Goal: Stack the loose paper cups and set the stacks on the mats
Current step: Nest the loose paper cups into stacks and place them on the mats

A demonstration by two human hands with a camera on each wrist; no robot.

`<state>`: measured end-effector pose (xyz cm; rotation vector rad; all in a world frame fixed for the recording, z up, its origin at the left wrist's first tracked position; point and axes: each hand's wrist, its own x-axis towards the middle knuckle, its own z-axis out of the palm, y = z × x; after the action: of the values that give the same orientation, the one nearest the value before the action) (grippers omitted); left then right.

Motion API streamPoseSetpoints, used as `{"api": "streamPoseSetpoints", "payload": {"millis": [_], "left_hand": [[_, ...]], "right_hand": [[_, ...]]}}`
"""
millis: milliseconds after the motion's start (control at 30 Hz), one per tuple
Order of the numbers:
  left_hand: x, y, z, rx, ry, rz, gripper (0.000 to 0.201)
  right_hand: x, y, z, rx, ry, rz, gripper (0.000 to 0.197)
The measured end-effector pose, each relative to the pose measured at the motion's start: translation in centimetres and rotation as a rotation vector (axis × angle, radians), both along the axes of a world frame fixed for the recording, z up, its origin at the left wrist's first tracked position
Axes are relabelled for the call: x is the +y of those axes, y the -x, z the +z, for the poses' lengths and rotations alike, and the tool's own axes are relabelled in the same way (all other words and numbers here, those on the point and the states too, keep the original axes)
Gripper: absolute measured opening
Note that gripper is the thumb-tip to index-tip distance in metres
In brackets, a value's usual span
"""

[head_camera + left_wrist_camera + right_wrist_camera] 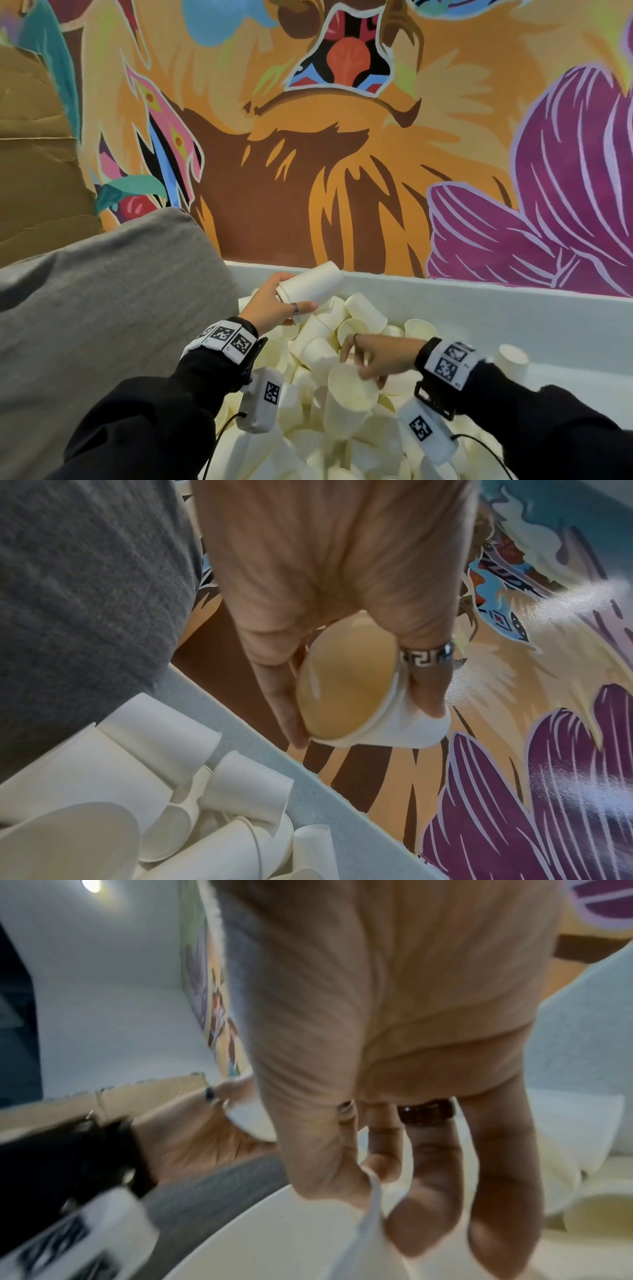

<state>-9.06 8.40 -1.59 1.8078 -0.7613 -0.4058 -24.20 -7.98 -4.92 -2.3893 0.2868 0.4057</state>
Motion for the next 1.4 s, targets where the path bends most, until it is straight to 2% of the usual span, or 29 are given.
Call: {"api": "streamPoseSetpoints", "payload": {"millis": [100,233,367,500,633,767,1000,1033,1133,1200,1300,1400], "left_hand": [[-0.1,0.2,0.3,0.058,0.022,-0.02,0.057],[-0.8,0.8,0.5,0.121,0.004,-0.074,0.047],[-1.8,1.5,0.3,0.155,-0.029,-0.087,0.042],[-2.8,1.9,0.4,0.212,0.007,-0.075,0.038],[-3.0,2.2,1.0,0.31,0.132,-0.08,0.039],[-3.0,2.4,1.4,0.381,0.206,-0.057,0.049],[-2.5,2.5,1.8,0.383,0.26,-0.098,0.044],[-2.4,2.5,1.9,0.379,0.276,-0.102,0.044],[-2.4,2.5,2.3,0.386,0.338,-0.127,0.044],[-2.3,2.5,2.4,0.408,0.393,-0.146,0.048],[-1.9,2.1,2.4,0.403,0.447,-0.162,0.063],[-1.6,1.4,2.5,0.389,0.459,-0.144,0.066]], "right_hand": [[-2.1,0.3,2.4,-0.199,-0.061,-0.232,0.029],[-4.2,0.2,4.4,-0.546,-0.002,-0.543,0.026],[-4.1,-0.2,5.4,-0.799,0.166,-0.615,0.027],[-2.3,-0.4,5.8,-0.943,0.403,-0.536,0.031],[-0.8,-0.4,6.1,-1.053,0.649,-0.431,0.035],[-0.2,-0.9,6.3,-1.172,0.817,-0.298,0.057],[0.1,-2.6,6.0,-1.234,0.766,-0.257,0.061],[0.3,-2.7,5.8,-1.263,0.787,-0.217,0.061],[1.1,-2.9,5.5,-1.393,1.021,-0.019,0.059],[1.3,-3.1,5.2,-1.413,1.079,0.082,0.058],[1.4,-3.1,4.7,-1.41,1.009,0.183,0.042],[0.9,-2.5,4.5,-1.458,0.818,0.163,0.026]]}}
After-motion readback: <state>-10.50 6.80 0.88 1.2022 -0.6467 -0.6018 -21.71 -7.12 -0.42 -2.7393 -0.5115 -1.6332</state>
